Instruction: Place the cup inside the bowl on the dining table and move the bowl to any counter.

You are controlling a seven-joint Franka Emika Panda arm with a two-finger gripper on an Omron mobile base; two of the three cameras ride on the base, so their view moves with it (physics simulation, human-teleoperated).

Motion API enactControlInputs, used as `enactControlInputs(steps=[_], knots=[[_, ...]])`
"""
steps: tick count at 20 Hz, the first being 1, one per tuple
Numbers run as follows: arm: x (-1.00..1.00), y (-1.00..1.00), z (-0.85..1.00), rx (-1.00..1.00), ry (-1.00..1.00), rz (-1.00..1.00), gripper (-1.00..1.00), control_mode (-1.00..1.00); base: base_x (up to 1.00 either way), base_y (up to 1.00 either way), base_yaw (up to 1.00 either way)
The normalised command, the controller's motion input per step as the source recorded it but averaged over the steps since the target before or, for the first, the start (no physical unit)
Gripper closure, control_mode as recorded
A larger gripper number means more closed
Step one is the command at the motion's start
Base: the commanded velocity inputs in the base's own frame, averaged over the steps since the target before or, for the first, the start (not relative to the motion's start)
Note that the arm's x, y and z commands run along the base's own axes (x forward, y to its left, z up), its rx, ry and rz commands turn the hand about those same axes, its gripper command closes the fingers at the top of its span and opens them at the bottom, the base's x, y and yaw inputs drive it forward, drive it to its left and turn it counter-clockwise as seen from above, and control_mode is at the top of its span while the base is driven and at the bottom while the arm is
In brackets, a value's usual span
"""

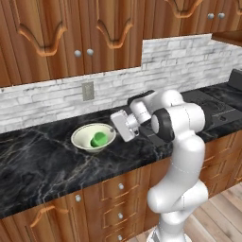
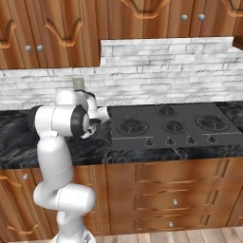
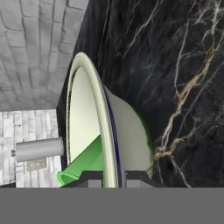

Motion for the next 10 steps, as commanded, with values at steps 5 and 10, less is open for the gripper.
enactControlInputs(steps=[5, 10], knots=[[0.09, 0.16, -0.21, 0.0, -0.05, -0.03, 1.0, -1.0, 0.0, 0.0, 0.0], [0.11, 0.15, -0.21, 0.0, -0.02, -0.02, 1.0, -1.0, 0.0, 0.0, 0.0]])
